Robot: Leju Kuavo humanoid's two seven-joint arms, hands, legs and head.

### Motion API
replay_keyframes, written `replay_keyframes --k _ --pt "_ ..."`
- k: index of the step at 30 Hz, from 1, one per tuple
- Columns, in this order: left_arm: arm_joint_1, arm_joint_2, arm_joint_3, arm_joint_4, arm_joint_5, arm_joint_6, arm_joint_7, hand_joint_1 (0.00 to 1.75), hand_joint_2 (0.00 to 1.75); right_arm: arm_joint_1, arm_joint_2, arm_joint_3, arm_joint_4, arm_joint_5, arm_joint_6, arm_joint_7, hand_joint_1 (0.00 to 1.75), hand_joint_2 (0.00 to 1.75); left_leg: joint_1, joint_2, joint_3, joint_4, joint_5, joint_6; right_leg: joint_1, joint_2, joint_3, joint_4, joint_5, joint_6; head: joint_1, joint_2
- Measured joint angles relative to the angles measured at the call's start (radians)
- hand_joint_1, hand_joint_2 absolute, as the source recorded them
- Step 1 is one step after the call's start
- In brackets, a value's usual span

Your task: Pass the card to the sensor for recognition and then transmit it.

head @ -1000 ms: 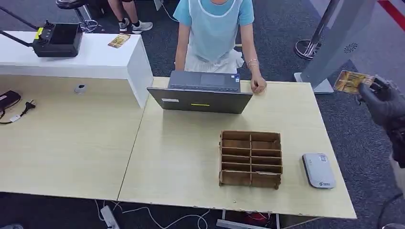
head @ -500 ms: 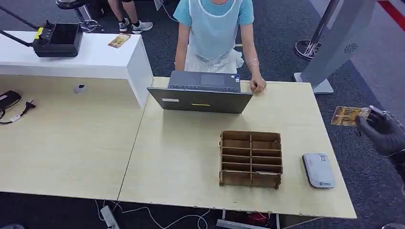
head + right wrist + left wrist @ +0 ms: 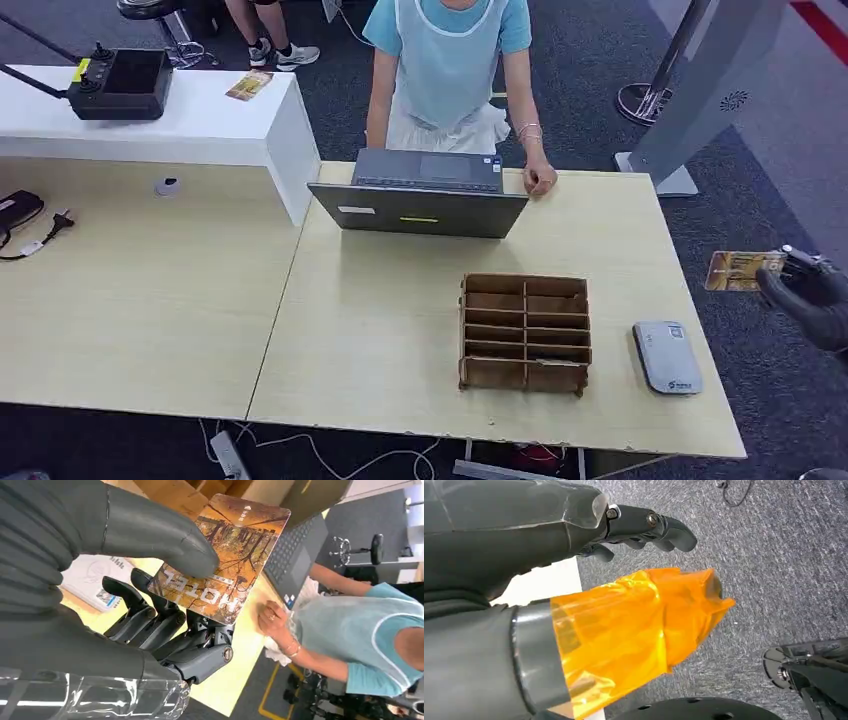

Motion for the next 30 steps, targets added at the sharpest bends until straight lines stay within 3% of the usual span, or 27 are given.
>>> replay_keyframes --k 5,13,30 --pt "0.000 -0.001 0.000 0.000 -0.006 0.000 0.000 0.00 0.00 0.064 -0.037 -0.010 0.005 0.002 0.008 0.001 1.75 1.75 0.000 0.000 0.000 0.000 -0.001 0.000 0.000 0.000 0.000 0.000 0.000 0.000 0.000 0.000" --pt "0.000 -0.005 0.000 0.000 -0.015 -0.003 0.009 0.00 0.00 0.155 -0.052 -0.032 0.005 0.022 0.022 -0.002 1.75 1.75 0.000 0.000 0.000 0.000 -0.001 0.000 0.000 0.000 0.000 0.000 -0.001 0.000 0.000 0.000" --pt "0.000 -0.016 0.000 0.000 -0.011 -0.003 0.004 0.00 0.00 0.256 -0.022 -0.036 -0.006 0.108 -0.001 -0.011 1.75 1.75 0.000 0.000 0.000 0.000 -0.001 0.000 0.000 0.000 0.000 0.000 -0.001 0.000 0.000 0.000"
